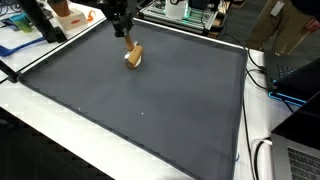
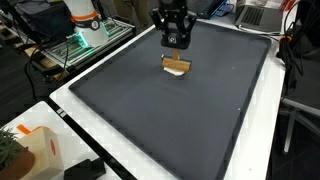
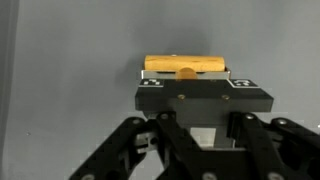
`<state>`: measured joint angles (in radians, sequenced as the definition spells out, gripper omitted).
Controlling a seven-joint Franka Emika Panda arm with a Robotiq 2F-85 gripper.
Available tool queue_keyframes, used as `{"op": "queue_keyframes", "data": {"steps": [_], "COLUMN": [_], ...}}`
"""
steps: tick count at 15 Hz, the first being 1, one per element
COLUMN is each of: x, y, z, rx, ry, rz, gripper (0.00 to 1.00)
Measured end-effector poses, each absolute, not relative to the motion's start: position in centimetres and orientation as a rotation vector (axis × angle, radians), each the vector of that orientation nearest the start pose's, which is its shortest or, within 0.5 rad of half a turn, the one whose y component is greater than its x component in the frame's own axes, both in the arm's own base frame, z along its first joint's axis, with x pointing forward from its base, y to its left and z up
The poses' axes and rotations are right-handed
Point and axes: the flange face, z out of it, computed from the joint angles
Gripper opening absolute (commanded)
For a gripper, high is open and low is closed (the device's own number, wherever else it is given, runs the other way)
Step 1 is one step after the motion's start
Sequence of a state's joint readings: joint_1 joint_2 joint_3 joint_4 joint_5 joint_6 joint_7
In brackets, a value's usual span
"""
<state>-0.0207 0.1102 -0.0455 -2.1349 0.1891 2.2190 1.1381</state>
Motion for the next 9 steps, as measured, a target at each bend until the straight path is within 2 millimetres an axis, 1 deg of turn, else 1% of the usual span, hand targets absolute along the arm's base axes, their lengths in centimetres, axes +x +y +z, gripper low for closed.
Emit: {"op": "queue_keyframes", "data": {"steps": [1,4,7,9], "x": [55.5,55.7,56.0,56.3], "y": [-2.7,-2.1,-1.5,-2.0], "z": [35.0,35.1,35.4,35.3], "rx": [-2.39,-2.405,-2.449,-2.499], "ry": [1.859,1.878,1.907,1.926], "rz": [0.137,0.113,0.038,-0.041], "gripper": [0.22,0.22,0.22,0.22]}}
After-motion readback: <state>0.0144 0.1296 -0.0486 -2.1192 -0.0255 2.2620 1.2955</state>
